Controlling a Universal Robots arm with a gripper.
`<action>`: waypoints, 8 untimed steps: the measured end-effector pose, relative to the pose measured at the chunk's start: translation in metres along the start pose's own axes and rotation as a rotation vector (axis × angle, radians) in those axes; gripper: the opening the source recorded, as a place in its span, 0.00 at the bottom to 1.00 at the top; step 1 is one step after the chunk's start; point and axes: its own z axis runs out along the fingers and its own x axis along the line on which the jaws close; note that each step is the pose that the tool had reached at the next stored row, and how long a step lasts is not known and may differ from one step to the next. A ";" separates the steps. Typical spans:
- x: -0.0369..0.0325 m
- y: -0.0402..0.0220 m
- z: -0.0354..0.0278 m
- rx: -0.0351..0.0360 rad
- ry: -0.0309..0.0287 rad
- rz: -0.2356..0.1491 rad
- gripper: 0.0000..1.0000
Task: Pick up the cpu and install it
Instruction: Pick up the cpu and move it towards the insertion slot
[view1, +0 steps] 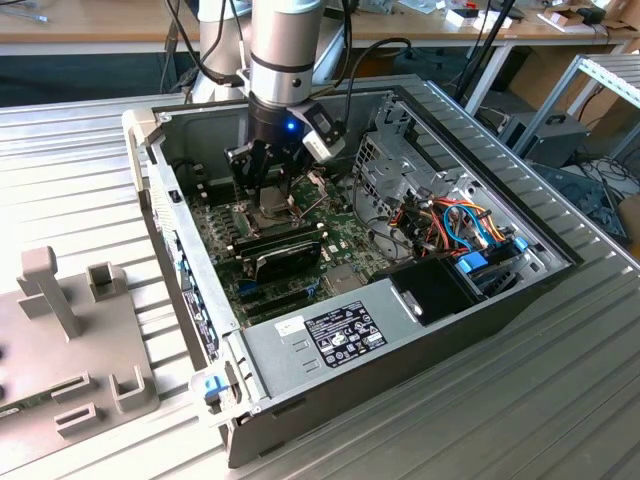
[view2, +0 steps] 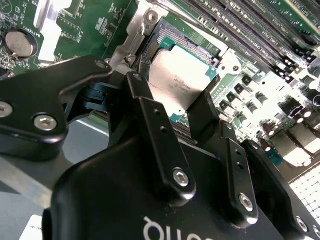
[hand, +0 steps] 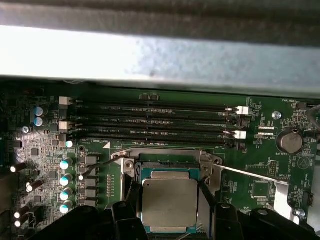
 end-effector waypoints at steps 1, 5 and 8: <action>0.0001 -0.0020 0.0002 0.0001 0.0001 0.000 0.55; 0.0002 -0.0043 0.0008 -0.0001 -0.0001 0.000 0.55; 0.0003 -0.0041 0.0036 0.0000 0.0000 0.000 0.55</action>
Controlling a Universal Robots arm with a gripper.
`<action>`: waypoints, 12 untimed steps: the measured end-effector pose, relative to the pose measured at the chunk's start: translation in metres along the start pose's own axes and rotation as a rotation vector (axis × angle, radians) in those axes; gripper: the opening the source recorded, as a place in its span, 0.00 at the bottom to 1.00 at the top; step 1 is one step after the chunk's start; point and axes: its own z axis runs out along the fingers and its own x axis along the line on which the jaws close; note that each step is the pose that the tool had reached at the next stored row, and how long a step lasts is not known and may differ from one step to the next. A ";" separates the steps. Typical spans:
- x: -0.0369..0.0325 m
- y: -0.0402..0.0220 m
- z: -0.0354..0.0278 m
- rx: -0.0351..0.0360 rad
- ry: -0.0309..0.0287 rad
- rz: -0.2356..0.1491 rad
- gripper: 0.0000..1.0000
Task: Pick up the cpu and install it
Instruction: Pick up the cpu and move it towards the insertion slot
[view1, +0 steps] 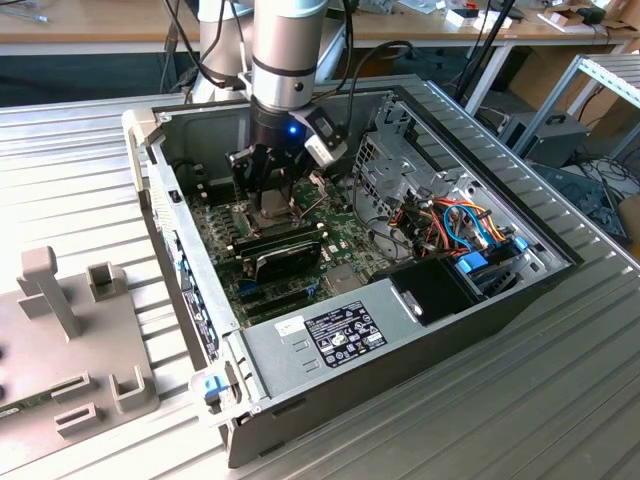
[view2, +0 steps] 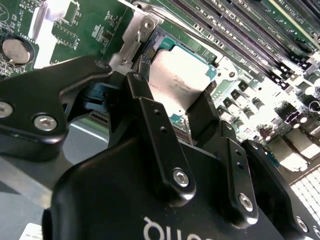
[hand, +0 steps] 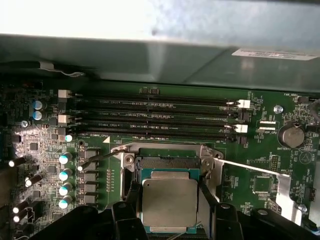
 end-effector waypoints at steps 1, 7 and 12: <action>0.0000 0.0001 0.0009 -0.0001 0.0000 0.000 0.55; 0.0001 0.0000 0.0032 -0.0001 -0.0001 0.000 0.55; 0.0004 0.0002 0.0071 0.0000 0.0000 0.000 0.55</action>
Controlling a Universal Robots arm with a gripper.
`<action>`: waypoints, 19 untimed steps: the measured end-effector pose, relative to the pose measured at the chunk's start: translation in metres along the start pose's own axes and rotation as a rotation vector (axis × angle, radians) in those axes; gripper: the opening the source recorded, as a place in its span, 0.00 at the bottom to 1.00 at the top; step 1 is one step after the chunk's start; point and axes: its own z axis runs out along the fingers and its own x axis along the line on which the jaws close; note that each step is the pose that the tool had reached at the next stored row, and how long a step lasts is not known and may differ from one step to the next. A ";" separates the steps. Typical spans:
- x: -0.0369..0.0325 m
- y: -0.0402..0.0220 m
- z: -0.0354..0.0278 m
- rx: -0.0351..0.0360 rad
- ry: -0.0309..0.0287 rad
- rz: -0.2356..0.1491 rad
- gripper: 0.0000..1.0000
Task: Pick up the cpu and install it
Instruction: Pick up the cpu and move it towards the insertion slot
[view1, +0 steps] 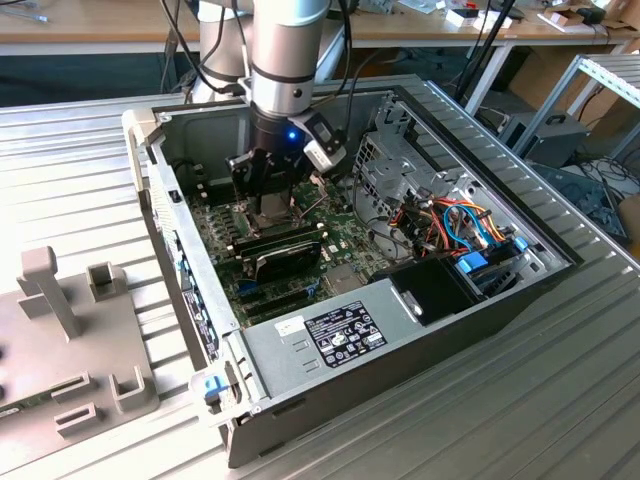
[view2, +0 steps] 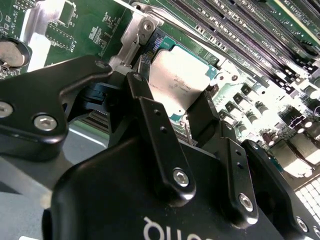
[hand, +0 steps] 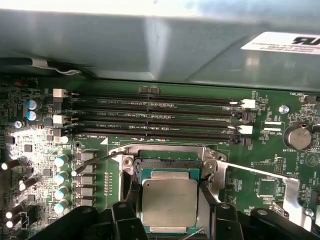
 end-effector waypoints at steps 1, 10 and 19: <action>0.0004 0.0001 0.0007 0.0000 0.0001 0.000 0.55; 0.0012 0.0000 0.0048 0.0001 0.0001 0.000 0.55; 0.0015 0.0002 0.0077 0.0001 0.0001 0.000 0.55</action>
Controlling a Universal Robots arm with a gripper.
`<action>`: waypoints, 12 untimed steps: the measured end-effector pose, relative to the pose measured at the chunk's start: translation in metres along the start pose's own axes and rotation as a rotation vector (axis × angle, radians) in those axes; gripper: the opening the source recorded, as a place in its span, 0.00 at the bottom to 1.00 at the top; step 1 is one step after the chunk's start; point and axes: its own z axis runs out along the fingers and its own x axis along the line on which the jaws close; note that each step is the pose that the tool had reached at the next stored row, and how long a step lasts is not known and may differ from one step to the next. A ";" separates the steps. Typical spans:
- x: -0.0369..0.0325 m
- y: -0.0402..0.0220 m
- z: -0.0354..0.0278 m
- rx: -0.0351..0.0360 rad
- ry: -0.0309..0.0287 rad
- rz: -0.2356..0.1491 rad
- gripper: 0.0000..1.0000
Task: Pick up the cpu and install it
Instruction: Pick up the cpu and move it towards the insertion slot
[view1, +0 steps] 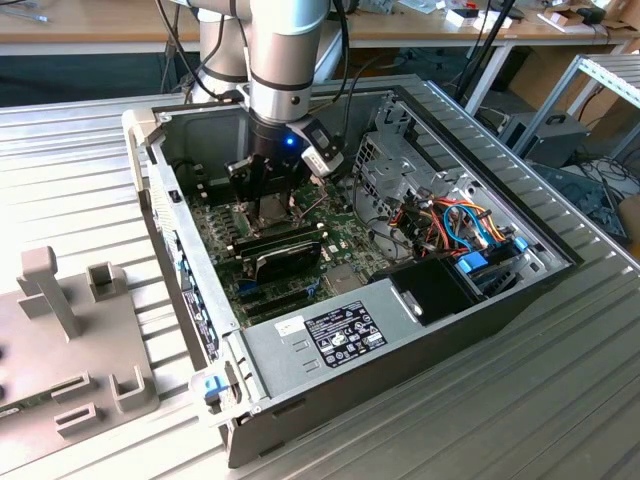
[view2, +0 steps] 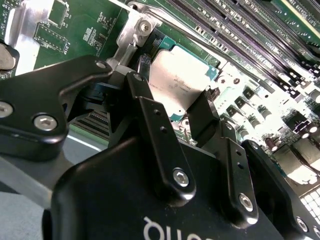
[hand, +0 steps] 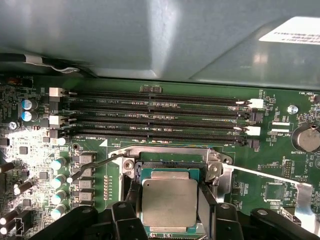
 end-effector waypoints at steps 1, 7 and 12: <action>0.0000 0.0000 0.0000 -0.0001 -0.0001 0.000 0.55; 0.0017 0.0002 0.0006 -0.0011 -0.0002 0.000 0.55; 0.0029 0.0009 0.0013 -0.0008 -0.0001 0.000 0.55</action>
